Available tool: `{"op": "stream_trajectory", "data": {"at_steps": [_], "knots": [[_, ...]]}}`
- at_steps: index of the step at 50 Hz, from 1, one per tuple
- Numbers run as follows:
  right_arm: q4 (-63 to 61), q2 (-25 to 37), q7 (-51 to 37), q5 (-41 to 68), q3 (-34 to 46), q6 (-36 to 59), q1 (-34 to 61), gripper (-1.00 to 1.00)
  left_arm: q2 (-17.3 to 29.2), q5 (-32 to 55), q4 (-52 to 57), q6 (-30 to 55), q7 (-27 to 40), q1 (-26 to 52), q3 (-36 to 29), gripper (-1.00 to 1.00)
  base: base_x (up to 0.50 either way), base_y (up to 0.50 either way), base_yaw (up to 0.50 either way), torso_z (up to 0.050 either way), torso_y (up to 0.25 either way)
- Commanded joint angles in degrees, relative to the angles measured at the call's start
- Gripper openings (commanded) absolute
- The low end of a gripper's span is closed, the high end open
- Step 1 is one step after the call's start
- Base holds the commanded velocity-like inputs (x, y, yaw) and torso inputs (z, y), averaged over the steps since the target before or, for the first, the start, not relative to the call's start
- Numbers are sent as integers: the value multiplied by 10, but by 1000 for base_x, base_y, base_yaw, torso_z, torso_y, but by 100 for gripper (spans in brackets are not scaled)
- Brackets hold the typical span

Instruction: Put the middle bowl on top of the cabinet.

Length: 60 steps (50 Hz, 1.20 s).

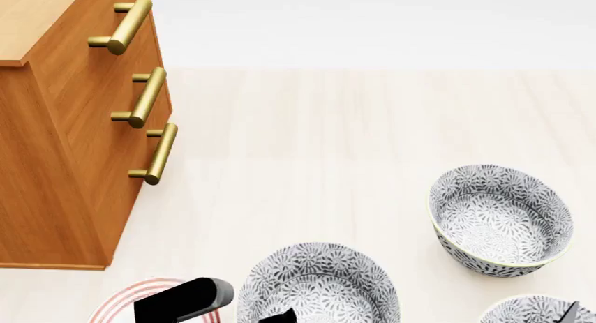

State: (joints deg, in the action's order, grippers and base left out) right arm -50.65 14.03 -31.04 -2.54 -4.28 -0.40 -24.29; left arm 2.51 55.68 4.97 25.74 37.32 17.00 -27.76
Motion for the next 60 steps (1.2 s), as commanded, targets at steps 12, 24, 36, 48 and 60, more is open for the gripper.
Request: {"op": "stream_trajectory", "data": {"at_steps": [12, 24, 36, 48, 60], "knots": [[0, 5, -3, -8, 15, 6, 8, 100, 5, 46, -20, -10, -20, 2, -25, 100, 0, 0, 0, 0, 0], [-3, 9, -6, -9, 17, 4, 6, 100, 0, 90, -37, -32, -53, 5, -19, -100, 0, 0, 0, 0, 0], [1, 11, -8, -9, 21, 5, 10, 100, 23, -28, 57, -132, -55, -15, -44, -100, 0, 0, 0, 5, 1], [1, 14, -11, -10, 23, 4, 12, 100, 45, -114, 125, -161, -24, -12, -69, -100, 0, 0, 0, 50, 0], [-1, 15, -14, -14, 29, 6, 18, 100, 78, -246, 221, -175, 23, 6, -99, -100, 0, 0, 0, 50, 0]]}}
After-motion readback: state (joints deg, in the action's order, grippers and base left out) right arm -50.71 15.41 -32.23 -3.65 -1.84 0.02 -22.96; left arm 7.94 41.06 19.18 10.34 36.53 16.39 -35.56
